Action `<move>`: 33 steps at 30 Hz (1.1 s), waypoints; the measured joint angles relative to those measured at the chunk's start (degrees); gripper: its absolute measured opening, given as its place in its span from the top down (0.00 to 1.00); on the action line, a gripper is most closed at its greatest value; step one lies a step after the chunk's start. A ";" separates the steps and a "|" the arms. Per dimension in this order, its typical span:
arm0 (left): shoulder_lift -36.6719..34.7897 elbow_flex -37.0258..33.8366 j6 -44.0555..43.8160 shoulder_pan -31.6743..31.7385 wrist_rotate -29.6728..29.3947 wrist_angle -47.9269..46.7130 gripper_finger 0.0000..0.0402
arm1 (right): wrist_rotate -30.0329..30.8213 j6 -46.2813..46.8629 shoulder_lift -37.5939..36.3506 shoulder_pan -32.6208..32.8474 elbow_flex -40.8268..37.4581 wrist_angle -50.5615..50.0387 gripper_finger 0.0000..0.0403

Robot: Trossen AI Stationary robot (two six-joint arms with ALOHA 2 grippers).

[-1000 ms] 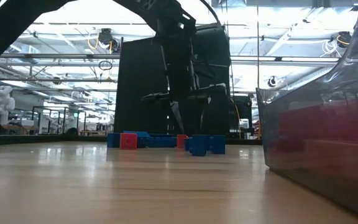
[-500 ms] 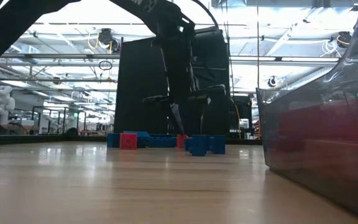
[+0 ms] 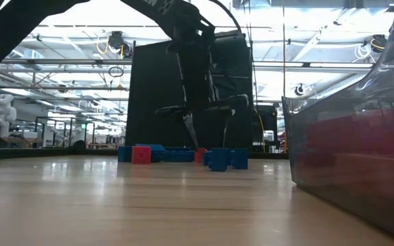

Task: Sort blocks
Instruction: Put the blue game piece into the right black bin

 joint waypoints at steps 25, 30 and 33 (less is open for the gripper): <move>2.38 -0.07 -5.64 0.00 4.38 -1.52 0.54 | -0.02 -0.46 -0.01 0.00 0.00 -0.90 0.25; 2.36 -0.04 -3.30 0.00 4.54 -1.18 0.69 | 0.00 -0.46 -0.01 0.00 0.00 -1.08 0.25; 2.36 -0.04 -2.28 -0.13 5.90 -0.85 0.69 | 0.02 -0.45 -0.01 0.00 0.00 -1.09 0.25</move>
